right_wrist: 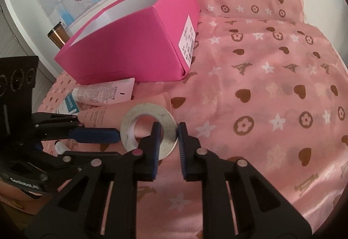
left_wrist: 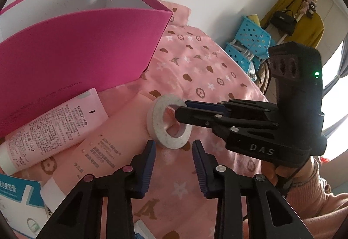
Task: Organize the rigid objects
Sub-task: 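Lift the tape roll with the right gripper and drop it into the pink box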
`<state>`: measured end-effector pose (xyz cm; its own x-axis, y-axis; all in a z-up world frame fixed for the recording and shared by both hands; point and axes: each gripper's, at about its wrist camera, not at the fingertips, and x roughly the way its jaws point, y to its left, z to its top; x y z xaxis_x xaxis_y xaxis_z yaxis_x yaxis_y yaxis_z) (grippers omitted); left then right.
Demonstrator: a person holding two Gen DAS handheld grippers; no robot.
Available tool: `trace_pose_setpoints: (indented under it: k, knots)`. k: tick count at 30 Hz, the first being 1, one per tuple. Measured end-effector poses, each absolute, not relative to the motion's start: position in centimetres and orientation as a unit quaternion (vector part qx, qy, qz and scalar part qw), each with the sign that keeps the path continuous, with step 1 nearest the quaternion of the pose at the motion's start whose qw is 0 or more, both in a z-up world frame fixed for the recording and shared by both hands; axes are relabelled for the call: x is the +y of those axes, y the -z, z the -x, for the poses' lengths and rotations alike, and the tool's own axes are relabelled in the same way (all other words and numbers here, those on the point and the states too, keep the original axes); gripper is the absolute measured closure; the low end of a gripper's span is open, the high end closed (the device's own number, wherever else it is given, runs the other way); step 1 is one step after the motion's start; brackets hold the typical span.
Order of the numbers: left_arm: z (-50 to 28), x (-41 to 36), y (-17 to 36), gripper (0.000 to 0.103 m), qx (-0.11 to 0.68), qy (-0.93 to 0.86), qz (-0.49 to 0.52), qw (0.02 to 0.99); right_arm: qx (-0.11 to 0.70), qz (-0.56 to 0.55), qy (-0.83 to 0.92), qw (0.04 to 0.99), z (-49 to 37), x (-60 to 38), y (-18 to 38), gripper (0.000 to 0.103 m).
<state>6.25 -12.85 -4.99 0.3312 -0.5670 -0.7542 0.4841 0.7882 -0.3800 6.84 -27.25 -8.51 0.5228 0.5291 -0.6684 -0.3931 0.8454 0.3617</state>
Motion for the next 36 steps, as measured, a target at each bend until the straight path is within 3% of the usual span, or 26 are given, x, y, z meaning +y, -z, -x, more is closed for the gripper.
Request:
trace_pose_setpoints:
  k: [20, 36]
  knots:
    - [-5.3, -10.2, -0.5, 0.069, 0.415, 0.315, 0.04, 0.853, 0.35, -0.054, -0.283, 0.891, -5.5, -25.6, 2.2, 0.086]
    - [-9.9, -7.6, -5.7, 0.069, 0.373, 0.276, 0.036, 0.885, 0.311, -0.042, -0.308, 0.898, -11.5, -23.4, -3.6, 0.086]
